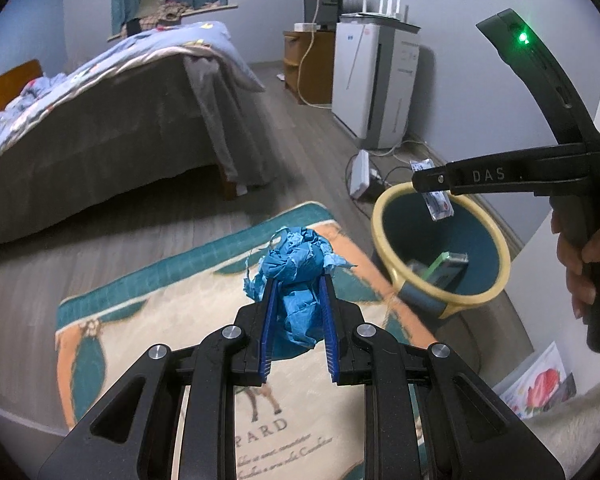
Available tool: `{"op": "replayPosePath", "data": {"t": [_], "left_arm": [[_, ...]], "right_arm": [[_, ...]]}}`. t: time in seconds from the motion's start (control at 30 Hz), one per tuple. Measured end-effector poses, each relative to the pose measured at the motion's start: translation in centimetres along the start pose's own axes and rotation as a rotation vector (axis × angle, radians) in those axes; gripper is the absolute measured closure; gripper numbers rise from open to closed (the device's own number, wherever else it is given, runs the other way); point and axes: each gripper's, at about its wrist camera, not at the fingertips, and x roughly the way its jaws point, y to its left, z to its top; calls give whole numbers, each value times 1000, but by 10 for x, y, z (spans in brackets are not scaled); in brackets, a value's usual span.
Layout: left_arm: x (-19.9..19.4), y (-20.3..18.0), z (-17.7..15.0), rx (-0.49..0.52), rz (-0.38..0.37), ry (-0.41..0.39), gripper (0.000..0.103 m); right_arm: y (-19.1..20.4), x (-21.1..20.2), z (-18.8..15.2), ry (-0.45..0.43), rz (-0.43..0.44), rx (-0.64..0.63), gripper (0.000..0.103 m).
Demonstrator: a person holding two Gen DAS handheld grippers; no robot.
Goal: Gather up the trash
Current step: 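Carry the blue mask and medicine packet over the bin and open both tools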
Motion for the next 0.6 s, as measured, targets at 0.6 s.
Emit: {"op": "replayPosePath", "data": {"t": [0.6], "left_arm": [[33,-62,30,55,-72,-12,81]], "right_arm": [[-95,-1,-4,-3,-58,129,73]]}}
